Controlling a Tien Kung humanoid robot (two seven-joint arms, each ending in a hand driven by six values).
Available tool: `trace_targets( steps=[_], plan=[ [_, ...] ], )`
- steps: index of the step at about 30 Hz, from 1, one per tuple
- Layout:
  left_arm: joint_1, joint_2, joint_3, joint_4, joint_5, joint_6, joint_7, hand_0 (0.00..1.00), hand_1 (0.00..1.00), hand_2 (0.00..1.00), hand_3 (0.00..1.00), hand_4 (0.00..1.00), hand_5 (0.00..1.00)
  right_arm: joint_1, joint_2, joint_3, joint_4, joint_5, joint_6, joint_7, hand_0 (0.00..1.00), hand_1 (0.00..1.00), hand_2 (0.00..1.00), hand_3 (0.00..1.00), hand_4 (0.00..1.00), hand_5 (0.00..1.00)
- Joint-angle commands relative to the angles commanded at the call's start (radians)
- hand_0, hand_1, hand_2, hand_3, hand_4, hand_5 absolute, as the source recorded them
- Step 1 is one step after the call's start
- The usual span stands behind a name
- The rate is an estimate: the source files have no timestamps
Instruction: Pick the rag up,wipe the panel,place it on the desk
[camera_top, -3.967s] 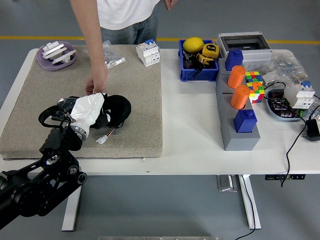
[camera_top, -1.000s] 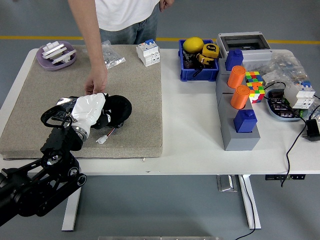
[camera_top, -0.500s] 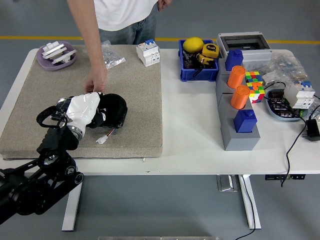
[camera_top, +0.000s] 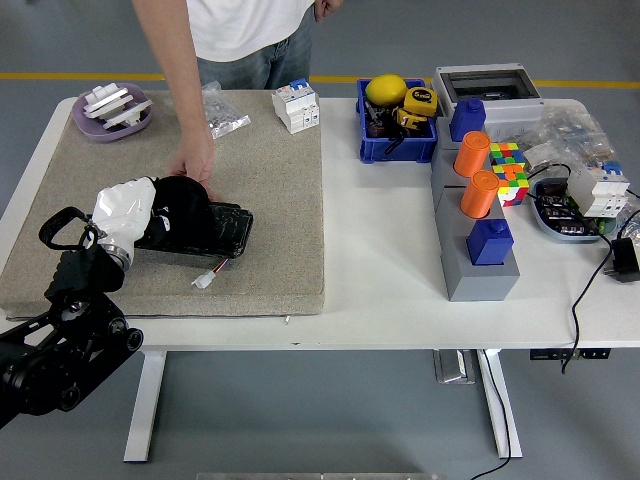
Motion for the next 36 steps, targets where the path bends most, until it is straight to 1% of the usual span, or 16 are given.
trace_targets(
  steps=[6,9,17,25,28,36],
  plan=[
    [0.004,0.001,-0.043,0.025,0.016,0.012,0.001,0.355,0.611,0.702,0.533,0.153,0.002,0.000,0.000,0.000,0.001,-0.001,0.001,0.000,0.738,0.619,0.602,0.554,0.898,0.420],
    [0.002,0.007,-0.060,0.034,0.021,0.017,0.002,0.355,0.606,0.699,0.534,0.157,0.002,0.000,0.000,0.000,0.001,0.000,0.001,0.000,0.738,0.619,0.602,0.555,0.898,0.420],
    [-0.009,0.021,-0.077,0.064,0.017,0.022,0.002,0.357,0.601,0.696,0.534,0.164,0.002,-0.001,0.000,0.004,0.001,0.000,0.001,0.001,0.738,0.619,0.602,0.555,0.899,0.418],
    [-0.022,0.029,-0.106,0.137,0.007,0.028,-0.005,0.358,0.597,0.689,0.531,0.164,0.002,0.001,0.000,0.009,0.006,-0.008,-0.001,0.000,0.737,0.619,0.603,0.555,0.900,0.417],
    [-0.024,0.031,-0.135,0.164,0.008,0.032,-0.009,0.358,0.591,0.686,0.526,0.158,0.002,0.002,0.000,0.011,0.007,-0.011,-0.002,-0.001,0.737,0.619,0.603,0.555,0.900,0.417],
    [-0.046,0.046,-0.172,0.236,-0.007,0.040,-0.021,0.359,0.588,0.681,0.525,0.155,0.002,0.004,0.001,0.012,0.009,-0.012,-0.004,-0.004,0.737,0.619,0.602,0.555,0.900,0.418]
  ],
)
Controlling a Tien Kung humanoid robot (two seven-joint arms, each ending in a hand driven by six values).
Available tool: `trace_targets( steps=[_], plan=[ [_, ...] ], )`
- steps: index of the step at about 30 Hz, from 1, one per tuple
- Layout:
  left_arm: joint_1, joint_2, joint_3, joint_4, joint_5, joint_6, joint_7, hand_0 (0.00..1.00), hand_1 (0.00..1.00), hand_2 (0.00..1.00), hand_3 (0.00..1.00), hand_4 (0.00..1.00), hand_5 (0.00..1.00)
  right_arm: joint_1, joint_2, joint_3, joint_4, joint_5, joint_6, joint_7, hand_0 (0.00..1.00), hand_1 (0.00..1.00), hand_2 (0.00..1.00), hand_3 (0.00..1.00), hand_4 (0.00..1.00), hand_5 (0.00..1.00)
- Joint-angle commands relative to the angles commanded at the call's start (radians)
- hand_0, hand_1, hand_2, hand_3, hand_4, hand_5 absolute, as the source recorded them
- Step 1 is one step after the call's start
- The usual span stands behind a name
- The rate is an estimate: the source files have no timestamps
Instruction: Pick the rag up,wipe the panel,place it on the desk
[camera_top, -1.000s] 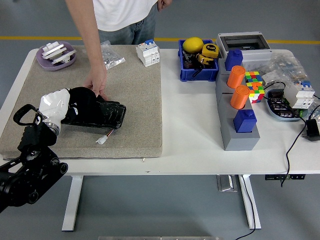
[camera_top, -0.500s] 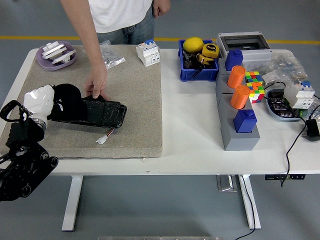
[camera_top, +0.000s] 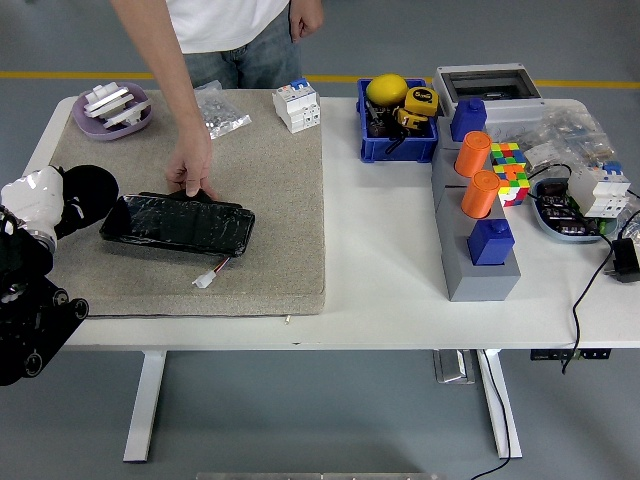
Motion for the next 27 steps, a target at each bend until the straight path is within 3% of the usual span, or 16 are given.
trace_targets(
  steps=[7,8,13,14,19,20,25,26,27],
  plan=[
    [-0.010,0.014,-0.017,0.029,-0.024,-0.008,-0.012,0.362,0.593,0.682,0.525,0.163,0.002,0.000,0.002,0.001,0.001,-0.002,-0.002,-0.001,0.737,0.619,0.602,0.556,0.902,0.418],
    [-0.011,0.016,-0.017,0.030,-0.025,-0.011,-0.012,0.455,0.744,0.775,0.560,0.414,0.002,0.000,0.002,0.001,0.001,-0.002,-0.002,-0.001,0.737,0.619,0.602,0.556,0.901,0.416],
    [-0.015,0.021,-0.021,0.036,-0.058,-0.050,-0.011,0.455,0.744,0.775,0.560,0.414,0.002,0.001,0.002,0.004,0.002,-0.004,-0.004,-0.001,0.737,0.619,0.602,0.556,0.901,0.416],
    [-0.014,0.022,-0.021,0.035,-0.065,-0.056,-0.011,0.570,0.777,0.824,0.583,0.656,0.002,0.001,0.002,0.005,0.002,-0.004,-0.004,-0.001,0.737,0.619,0.602,0.556,0.902,0.416],
    [-0.016,0.026,-0.029,0.034,-0.071,-0.095,-0.001,0.570,0.777,0.824,0.583,0.656,0.002,0.001,0.003,0.007,0.001,-0.005,-0.004,-0.001,0.737,0.619,0.602,0.556,0.902,0.416],
    [-0.016,0.027,-0.031,0.032,-0.067,-0.100,0.001,0.678,0.821,0.868,0.672,0.806,0.096,0.001,0.004,0.006,0.001,-0.004,-0.003,-0.001,0.737,0.619,0.602,0.556,0.902,0.416],
    [-0.011,0.034,-0.045,0.007,-0.068,-0.124,0.002,0.678,0.821,0.868,0.672,0.806,0.096,0.001,0.003,0.009,0.000,-0.005,-0.004,-0.001,0.737,0.619,0.602,0.556,0.902,0.416],
    [-0.010,0.035,-0.048,0.002,-0.068,-0.129,0.002,0.696,0.836,0.882,0.746,0.891,0.227,0.001,0.003,0.010,0.000,-0.005,-0.004,0.000,0.737,0.619,0.601,0.556,0.901,0.416],
    [-0.009,0.036,-0.051,-0.003,-0.067,-0.133,0.004,0.696,0.836,0.882,0.746,0.891,0.227,0.001,0.003,0.010,0.000,-0.005,-0.004,-0.001,0.737,0.619,0.601,0.556,0.901,0.416]
  ],
)
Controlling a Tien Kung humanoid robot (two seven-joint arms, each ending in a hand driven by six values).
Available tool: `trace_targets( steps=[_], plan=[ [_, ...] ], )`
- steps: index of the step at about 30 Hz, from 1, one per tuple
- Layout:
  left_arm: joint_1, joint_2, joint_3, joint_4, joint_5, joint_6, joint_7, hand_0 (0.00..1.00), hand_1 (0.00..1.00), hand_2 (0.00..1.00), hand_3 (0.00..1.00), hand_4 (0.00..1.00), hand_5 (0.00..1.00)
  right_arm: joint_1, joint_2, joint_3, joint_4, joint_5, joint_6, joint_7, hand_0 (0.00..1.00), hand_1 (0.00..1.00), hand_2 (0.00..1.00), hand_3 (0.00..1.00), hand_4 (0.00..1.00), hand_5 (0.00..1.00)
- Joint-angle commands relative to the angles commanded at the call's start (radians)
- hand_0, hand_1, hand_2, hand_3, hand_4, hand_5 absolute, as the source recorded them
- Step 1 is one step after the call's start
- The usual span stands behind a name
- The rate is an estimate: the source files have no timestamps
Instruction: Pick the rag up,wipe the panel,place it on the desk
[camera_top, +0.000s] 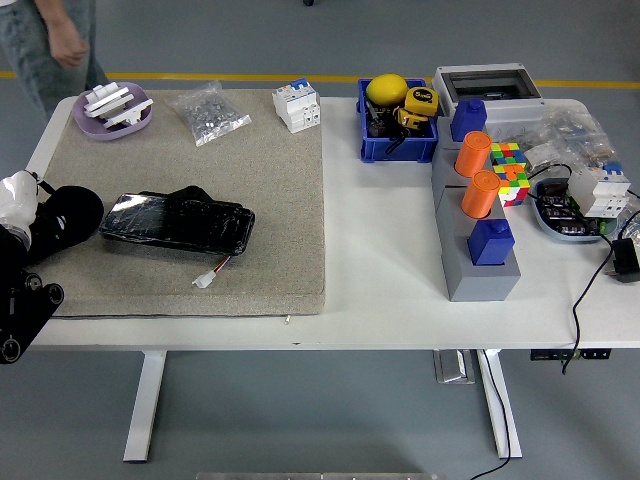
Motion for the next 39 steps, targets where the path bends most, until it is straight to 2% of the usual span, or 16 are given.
trace_targets(
  steps=[12,16,20,22,23,25,28,29,31,33,34,35,39],
  plan=[
    [0.030,0.024,-0.039,-0.090,0.013,-0.042,0.025,0.708,0.848,0.893,0.788,0.891,0.235,-0.002,-0.001,0.006,-0.002,-0.002,0.001,0.001,0.737,0.619,0.599,0.556,0.900,0.416],
    [0.039,0.028,-0.054,-0.129,0.055,-0.059,0.046,0.708,0.848,0.893,0.788,0.891,0.235,-0.002,-0.002,0.006,-0.002,-0.002,0.000,0.002,0.737,0.619,0.599,0.556,0.900,0.416],
    [0.060,0.035,-0.076,-0.193,0.119,-0.088,0.085,0.719,0.852,0.893,0.793,0.904,0.257,-0.003,-0.001,0.004,-0.004,0.001,0.001,0.002,0.737,0.619,0.598,0.556,0.900,0.416],
    [0.080,0.036,-0.093,-0.240,0.134,-0.087,0.094,0.719,0.852,0.893,0.793,0.904,0.257,-0.004,0.000,0.002,-0.006,0.004,0.001,0.002,0.737,0.619,0.598,0.556,0.900,0.416],
    [0.092,0.035,-0.102,-0.263,0.141,-0.076,0.091,0.677,0.832,0.844,0.656,0.907,0.276,-0.004,0.000,0.001,-0.006,0.004,0.001,0.002,0.737,0.619,0.598,0.555,0.898,0.418],
    [0.126,0.025,-0.135,-0.325,0.170,-0.043,0.085,0.677,0.832,0.844,0.656,0.907,0.276,-0.006,0.000,-0.002,-0.008,0.007,0.001,0.001,0.737,0.619,0.598,0.555,0.898,0.418],
    [0.168,0.006,-0.180,-0.405,0.220,-0.019,0.090,0.677,0.832,0.844,0.656,0.907,0.276,-0.007,0.000,-0.007,-0.009,0.009,0.000,0.000,0.737,0.619,0.598,0.555,0.898,0.418],
    [0.182,-0.001,-0.194,-0.432,0.243,-0.012,0.093,0.497,0.751,0.807,0.613,0.884,0.267,-0.006,-0.001,-0.008,-0.010,0.010,-0.001,0.000,0.737,0.619,0.596,0.555,0.898,0.418],
    [0.206,-0.013,-0.214,-0.483,0.283,-0.002,0.101,0.497,0.751,0.807,0.613,0.884,0.267,-0.006,-0.001,-0.011,-0.010,0.011,-0.002,-0.001,0.737,0.619,0.596,0.555,0.898,0.418],
    [0.226,-0.029,-0.224,-0.528,0.283,0.008,0.110,0.497,0.751,0.807,0.613,0.884,0.267,-0.006,-0.001,-0.014,-0.011,0.012,-0.004,-0.001,0.737,0.619,0.596,0.555,0.898,0.418],
    [0.231,-0.035,-0.224,-0.539,0.283,0.011,0.113,0.497,0.751,0.807,0.613,0.884,0.267,-0.006,-0.001,-0.017,-0.012,0.013,-0.004,-0.002,0.737,0.619,0.596,0.555,0.898,0.418],
    [0.234,-0.039,-0.224,-0.544,0.283,0.014,0.114,0.369,0.592,0.763,0.591,0.883,0.261,-0.006,0.000,-0.018,-0.012,0.014,-0.005,-0.002,0.736,0.618,0.595,0.555,0.897,0.420],
    [0.245,-0.072,-0.216,-0.537,0.283,0.061,0.086,0.369,0.592,0.763,0.591,0.883,0.261,-0.005,0.000,-0.031,-0.013,0.017,-0.006,-0.004,0.736,0.618,0.595,0.555,0.897,0.420]
  ],
)
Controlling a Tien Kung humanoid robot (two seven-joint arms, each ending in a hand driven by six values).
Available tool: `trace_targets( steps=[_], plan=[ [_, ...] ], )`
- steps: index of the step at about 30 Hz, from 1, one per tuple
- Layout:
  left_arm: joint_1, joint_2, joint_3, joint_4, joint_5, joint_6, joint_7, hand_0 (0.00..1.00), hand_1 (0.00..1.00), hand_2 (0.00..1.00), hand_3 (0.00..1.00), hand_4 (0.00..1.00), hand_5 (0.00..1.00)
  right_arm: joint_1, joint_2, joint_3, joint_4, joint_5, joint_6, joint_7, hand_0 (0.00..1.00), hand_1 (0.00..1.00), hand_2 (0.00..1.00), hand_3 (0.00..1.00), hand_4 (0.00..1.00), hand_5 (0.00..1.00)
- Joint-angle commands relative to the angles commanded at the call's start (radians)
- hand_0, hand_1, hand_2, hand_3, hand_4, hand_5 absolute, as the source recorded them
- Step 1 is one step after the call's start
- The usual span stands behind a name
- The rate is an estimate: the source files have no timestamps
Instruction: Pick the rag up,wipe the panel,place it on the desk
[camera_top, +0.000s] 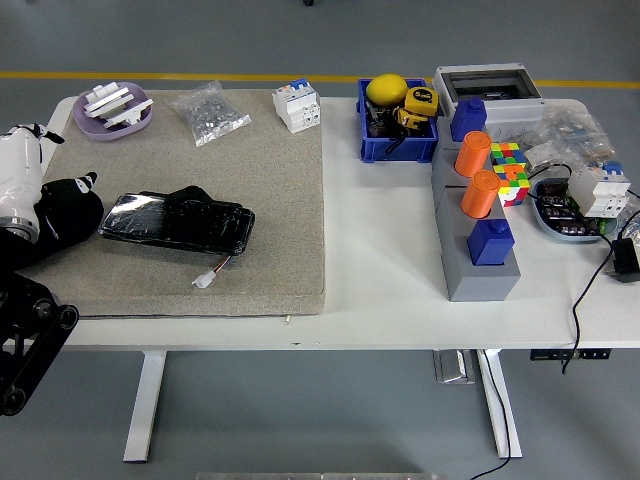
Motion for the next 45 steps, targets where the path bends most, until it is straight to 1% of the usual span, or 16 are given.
trace_targets(
  steps=[1,2,4,7,8,10,13,14,17,19,22,25,27,37,38,45],
  plan=[
    [0.003,-0.008,-0.001,0.005,0.000,0.018,-0.018,0.369,0.592,0.763,0.591,0.883,0.261,0.001,-0.001,-0.004,0.000,0.000,0.000,-0.001,0.736,0.618,0.595,0.555,0.897,0.420],
    [0.006,-0.015,-0.003,0.009,0.000,0.031,-0.032,0.271,0.357,0.480,0.565,0.845,0.228,0.002,-0.001,-0.007,0.000,0.001,0.000,-0.002,0.737,0.618,0.596,0.555,0.897,0.419],
    [0.013,-0.034,-0.013,0.018,0.000,0.062,-0.066,0.271,0.357,0.480,0.565,0.845,0.228,0.003,-0.002,-0.010,0.000,0.001,-0.001,-0.003,0.737,0.618,0.596,0.555,0.897,0.419],
    [0.019,-0.060,-0.029,0.031,-0.083,0.108,-0.128,0.271,0.357,0.480,0.565,0.845,0.228,0.003,-0.001,-0.017,-0.001,0.002,-0.001,-0.004,0.737,0.618,0.596,0.555,0.897,0.419],
    [0.020,-0.072,-0.035,0.034,-0.126,0.126,-0.158,0.261,0.256,0.387,0.551,0.816,0.208,0.002,-0.001,-0.021,-0.001,0.003,-0.001,-0.005,0.737,0.618,0.596,0.556,0.897,0.420],
    [0.019,-0.085,-0.039,0.039,-0.208,0.151,-0.217,0.261,0.256,0.387,0.551,0.816,0.208,0.001,0.000,-0.023,-0.001,0.002,-0.002,-0.005,0.737,0.618,0.596,0.556,0.897,0.420],
    [0.017,-0.090,-0.037,0.018,-0.325,0.173,-0.287,0.261,0.256,0.387,0.551,0.816,0.208,-0.001,0.000,-0.023,-0.001,0.001,-0.004,-0.006,0.737,0.618,0.596,0.556,0.897,0.420],
    [0.017,-0.091,-0.036,0.007,-0.355,0.177,-0.303,0.250,0.169,0.282,0.537,0.745,0.157,-0.002,0.000,-0.023,-0.001,0.002,-0.004,-0.007,0.737,0.618,0.596,0.555,0.898,0.421],
    [0.018,-0.089,-0.038,-0.018,-0.420,0.191,-0.341,0.250,0.169,0.282,0.537,0.745,0.157,-0.008,0.001,-0.015,-0.001,0.000,-0.005,-0.006,0.737,0.618,0.596,0.555,0.898,0.421],
    [0.018,-0.088,-0.040,-0.013,-0.501,0.192,-0.397,0.250,0.169,0.282,0.537,0.745,0.157,-0.015,0.003,-0.008,-0.001,0.000,-0.005,-0.004,0.737,0.618,0.596,0.555,0.898,0.421],
    [0.015,-0.087,-0.045,0.010,-0.630,0.161,-0.492,0.223,0.155,0.273,0.536,0.757,0.155,-0.020,0.007,-0.003,-0.002,0.000,-0.004,-0.002,0.737,0.618,0.596,0.555,0.898,0.421],
    [0.016,-0.083,-0.048,0.038,-0.753,0.085,-0.594,0.223,0.155,0.273,0.536,0.757,0.155,-0.020,0.012,-0.002,-0.002,0.001,-0.003,0.002,0.737,0.618,0.596,0.555,0.898,0.421],
    [0.017,-0.083,-0.053,0.049,-0.844,0.039,-0.626,0.210,0.137,0.258,0.529,0.797,0.190,-0.020,0.014,-0.002,-0.001,0.002,-0.003,0.003,0.737,0.618,0.596,0.556,0.899,0.422],
    [0.019,-0.082,-0.069,0.063,-1.265,-0.145,-0.629,0.221,0.144,0.256,0.529,0.794,0.181,-0.021,0.014,-0.002,-0.001,0.006,-0.001,0.001,0.737,0.618,0.596,0.555,0.898,0.421],
    [0.020,-0.083,-0.068,0.067,-1.304,-0.163,-0.629,0.240,0.153,0.226,0.526,0.767,0.155,-0.021,0.015,-0.002,-0.002,0.006,-0.001,0.001,0.737,0.618,0.596,0.555,0.899,0.422],
    [0.020,-0.086,-0.066,0.074,-1.583,-0.226,-0.624,0.251,0.160,0.233,0.529,0.769,0.155,-0.017,0.018,0.002,-0.002,0.005,-0.001,0.003,0.737,0.618,0.596,0.555,0.899,0.422]
  ],
)
